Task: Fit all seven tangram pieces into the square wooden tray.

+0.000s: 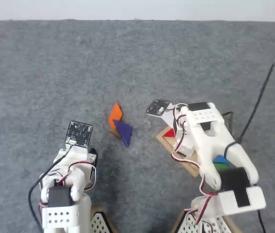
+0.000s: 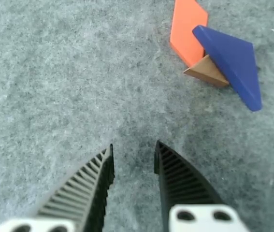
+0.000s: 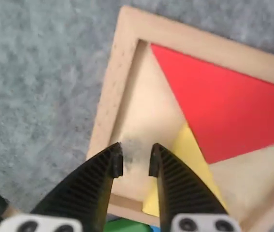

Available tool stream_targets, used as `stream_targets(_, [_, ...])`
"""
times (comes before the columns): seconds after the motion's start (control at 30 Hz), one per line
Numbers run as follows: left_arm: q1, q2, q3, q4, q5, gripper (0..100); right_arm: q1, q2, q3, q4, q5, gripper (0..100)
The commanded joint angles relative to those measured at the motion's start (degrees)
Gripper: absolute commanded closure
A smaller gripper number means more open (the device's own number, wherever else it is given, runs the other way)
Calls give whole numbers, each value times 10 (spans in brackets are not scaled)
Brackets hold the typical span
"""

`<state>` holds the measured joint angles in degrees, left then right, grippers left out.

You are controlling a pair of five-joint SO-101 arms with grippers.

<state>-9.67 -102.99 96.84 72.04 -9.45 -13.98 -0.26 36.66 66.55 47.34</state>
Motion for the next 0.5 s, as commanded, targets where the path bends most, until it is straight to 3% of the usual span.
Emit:
stream_targets(0.0, [-3, -9, -4, 2, -7, 867, 5, 56, -14, -35, 26, 900])
stream_targets(0.2, [-3, -9, -4, 2, -7, 867, 36, 97, -57, -26, 39, 900])
stream_targets(0.47, [-3, -9, -4, 2, -7, 867, 10, 21, -48, 25, 54, 899])
